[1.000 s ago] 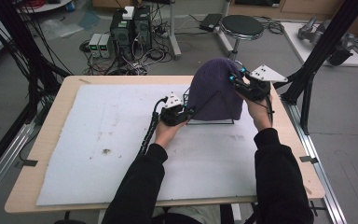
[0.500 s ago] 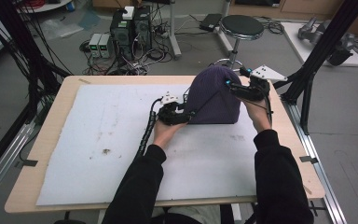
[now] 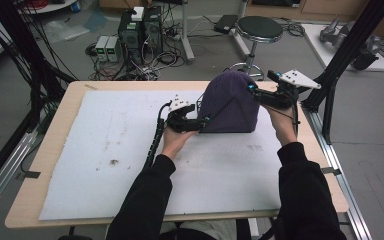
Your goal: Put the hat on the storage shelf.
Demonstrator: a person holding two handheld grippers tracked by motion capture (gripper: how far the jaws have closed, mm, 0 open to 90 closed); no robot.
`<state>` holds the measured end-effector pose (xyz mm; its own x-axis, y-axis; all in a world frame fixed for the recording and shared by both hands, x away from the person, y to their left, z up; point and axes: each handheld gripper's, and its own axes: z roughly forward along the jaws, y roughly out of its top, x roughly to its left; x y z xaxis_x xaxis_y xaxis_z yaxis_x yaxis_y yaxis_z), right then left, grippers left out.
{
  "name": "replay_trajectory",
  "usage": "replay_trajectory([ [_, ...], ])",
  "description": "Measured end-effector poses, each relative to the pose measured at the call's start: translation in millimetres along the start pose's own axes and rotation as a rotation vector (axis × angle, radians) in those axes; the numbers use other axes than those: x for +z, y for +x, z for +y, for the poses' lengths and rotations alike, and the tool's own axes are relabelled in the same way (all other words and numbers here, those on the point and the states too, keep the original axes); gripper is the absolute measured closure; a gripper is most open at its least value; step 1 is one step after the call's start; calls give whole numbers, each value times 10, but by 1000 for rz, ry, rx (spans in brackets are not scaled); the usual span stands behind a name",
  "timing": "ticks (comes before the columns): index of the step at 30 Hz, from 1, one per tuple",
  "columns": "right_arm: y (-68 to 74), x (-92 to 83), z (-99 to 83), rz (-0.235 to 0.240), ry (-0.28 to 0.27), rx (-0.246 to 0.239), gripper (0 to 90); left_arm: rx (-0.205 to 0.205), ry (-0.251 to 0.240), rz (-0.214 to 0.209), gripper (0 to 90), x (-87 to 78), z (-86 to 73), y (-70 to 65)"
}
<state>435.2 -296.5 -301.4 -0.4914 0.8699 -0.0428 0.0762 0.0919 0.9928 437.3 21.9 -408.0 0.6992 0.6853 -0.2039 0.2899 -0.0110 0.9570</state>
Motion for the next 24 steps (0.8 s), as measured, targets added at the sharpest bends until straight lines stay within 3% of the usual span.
replay_trajectory([
  [2, 23, -75, 38, -43, -3, 23, 141, 6, -6, 9, 182, -69, 24, -26],
  [3, 66, -132, 65, -94, 5, 14, 140, 14, -9, 11, 179, -100, 35, -37],
  [5, 96, -172, 69, -110, 6, 16, 139, 21, -19, 13, 175, -162, 57, -54],
  [13, 186, -218, 11, -130, 29, 30, 126, 41, -41, 49, 164, -371, 126, -48],
  [18, 247, -236, 7, -107, 33, 44, 123, 44, -49, 84, 145, -486, 123, -9],
  [24, 301, -283, -37, -123, 44, 34, 123, 59, -66, 110, 145, -652, 140, 15],
])
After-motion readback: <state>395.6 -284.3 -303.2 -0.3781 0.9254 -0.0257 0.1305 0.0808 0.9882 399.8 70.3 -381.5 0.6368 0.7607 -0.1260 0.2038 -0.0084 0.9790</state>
